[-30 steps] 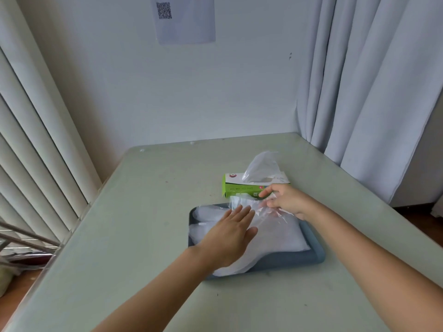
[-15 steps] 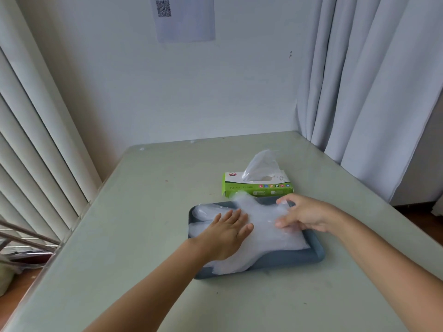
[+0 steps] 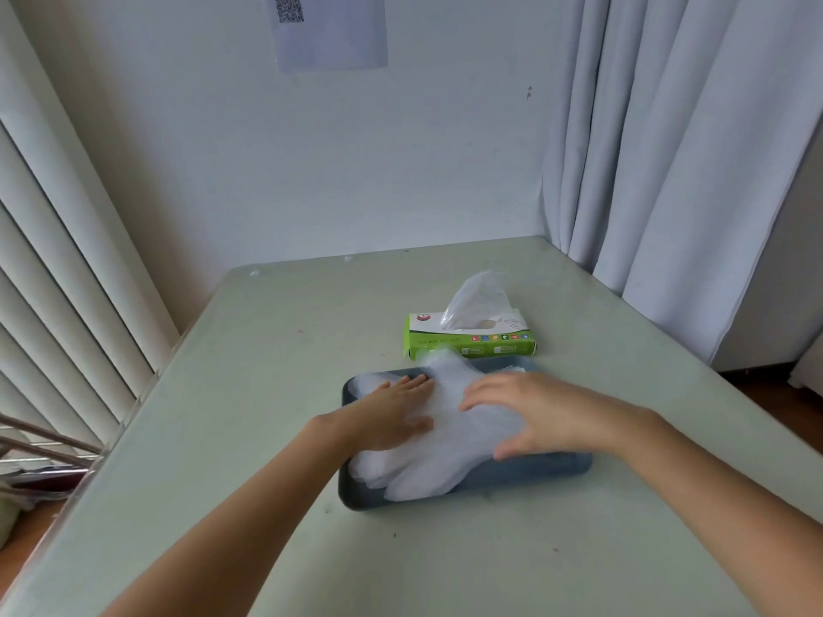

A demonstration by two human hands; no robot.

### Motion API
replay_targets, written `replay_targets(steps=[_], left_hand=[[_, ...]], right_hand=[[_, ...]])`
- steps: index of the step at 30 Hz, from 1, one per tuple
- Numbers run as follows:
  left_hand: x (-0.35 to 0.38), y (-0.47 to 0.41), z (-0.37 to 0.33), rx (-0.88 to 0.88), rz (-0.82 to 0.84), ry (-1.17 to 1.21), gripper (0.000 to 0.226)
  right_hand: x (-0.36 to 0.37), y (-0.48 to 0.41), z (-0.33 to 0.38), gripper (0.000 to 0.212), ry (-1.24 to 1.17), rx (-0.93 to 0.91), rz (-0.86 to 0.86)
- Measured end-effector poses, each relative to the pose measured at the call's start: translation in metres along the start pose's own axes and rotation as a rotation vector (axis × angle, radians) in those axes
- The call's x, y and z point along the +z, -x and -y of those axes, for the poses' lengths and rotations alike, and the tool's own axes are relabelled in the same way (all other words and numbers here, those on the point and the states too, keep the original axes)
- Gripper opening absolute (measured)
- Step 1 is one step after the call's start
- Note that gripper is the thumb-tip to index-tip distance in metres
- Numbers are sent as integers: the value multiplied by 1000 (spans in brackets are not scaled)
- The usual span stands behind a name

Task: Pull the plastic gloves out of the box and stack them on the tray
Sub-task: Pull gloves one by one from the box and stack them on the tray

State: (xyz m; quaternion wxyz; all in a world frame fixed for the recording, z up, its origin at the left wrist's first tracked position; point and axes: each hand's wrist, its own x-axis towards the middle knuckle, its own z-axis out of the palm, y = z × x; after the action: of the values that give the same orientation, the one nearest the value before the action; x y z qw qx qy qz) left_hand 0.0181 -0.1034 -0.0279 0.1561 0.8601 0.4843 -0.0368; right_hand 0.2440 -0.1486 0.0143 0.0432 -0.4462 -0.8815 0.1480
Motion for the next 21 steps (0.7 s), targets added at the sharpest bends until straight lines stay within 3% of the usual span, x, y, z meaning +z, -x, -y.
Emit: replay_targets(steps=[7, 11, 14, 17, 21], left_hand=[[3, 9, -11, -74, -266, -65, 54], [25, 7, -38, 35, -150, -52, 53], [33, 5, -38, -2, -110, 38, 52], [41, 10, -31, -72, -105, -44, 54], [46, 12, -24, -238, -81, -79, 68]], right_hand=[[43, -20, -5, 43, -67, 31, 130], [49, -22, -8, 41, -103, -52, 109], [49, -17, -12, 38, -268, -51, 24], [46, -9, -20, 51, -344, 66, -56], [43, -3, -24, 86, -3, 218, 96]])
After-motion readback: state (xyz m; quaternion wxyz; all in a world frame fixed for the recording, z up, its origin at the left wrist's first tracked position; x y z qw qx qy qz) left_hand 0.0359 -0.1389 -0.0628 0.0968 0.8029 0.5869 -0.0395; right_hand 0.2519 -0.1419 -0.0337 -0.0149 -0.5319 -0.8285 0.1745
